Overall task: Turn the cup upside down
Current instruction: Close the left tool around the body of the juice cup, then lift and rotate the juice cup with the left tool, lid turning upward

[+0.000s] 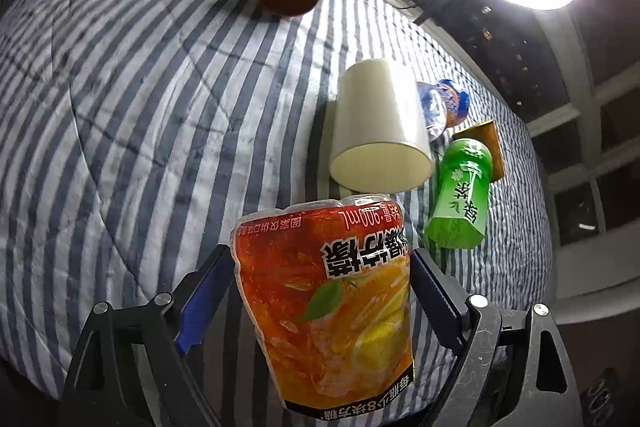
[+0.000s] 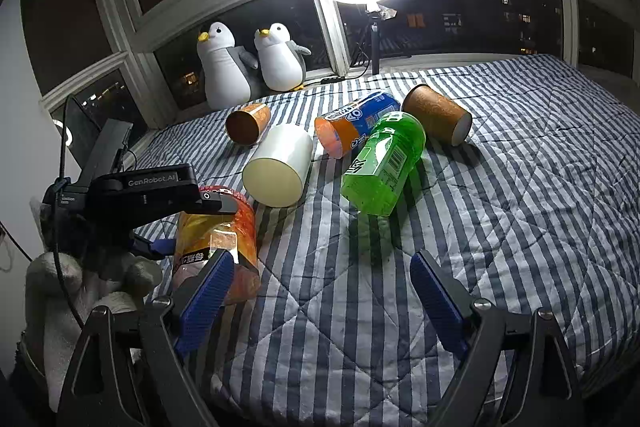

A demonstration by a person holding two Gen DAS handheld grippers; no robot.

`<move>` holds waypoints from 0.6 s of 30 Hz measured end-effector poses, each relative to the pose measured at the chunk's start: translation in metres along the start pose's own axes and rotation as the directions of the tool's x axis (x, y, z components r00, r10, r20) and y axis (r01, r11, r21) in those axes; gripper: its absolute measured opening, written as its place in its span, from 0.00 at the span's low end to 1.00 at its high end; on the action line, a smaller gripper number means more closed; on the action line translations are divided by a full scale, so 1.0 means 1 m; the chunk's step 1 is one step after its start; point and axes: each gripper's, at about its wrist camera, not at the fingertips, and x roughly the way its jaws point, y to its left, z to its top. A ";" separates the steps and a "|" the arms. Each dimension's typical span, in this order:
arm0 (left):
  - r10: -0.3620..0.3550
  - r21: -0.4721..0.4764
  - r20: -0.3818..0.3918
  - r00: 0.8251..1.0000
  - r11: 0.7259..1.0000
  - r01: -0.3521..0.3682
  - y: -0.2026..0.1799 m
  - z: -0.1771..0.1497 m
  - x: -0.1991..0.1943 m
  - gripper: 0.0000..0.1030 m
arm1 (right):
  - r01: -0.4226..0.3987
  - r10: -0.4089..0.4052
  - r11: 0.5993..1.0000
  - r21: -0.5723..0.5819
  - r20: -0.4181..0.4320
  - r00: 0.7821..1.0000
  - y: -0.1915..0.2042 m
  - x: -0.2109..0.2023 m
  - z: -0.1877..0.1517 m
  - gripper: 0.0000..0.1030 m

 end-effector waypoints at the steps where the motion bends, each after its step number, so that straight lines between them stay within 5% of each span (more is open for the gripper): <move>1: 0.005 0.019 0.014 1.000 1.000 -0.006 -0.002 0.000 -0.003 0.87 | -0.001 0.001 1.000 0.000 0.000 1.000 0.000 0.000 0.000 0.85; 10: 0.054 0.223 0.234 0.971 0.969 -0.108 -0.012 0.005 -0.049 0.87 | -0.005 0.005 1.000 -0.002 0.010 1.000 0.006 -0.004 0.000 0.85; 16: 0.122 0.329 0.412 0.903 0.904 -0.272 -0.017 0.003 -0.048 0.87 | -0.016 0.016 1.000 -0.004 0.005 1.000 0.014 -0.001 0.000 0.85; 18: 0.124 0.351 0.432 0.893 0.889 -0.294 -0.016 0.001 -0.041 0.87 | -0.018 0.018 1.000 -0.006 -0.001 1.000 0.017 0.001 -0.002 0.85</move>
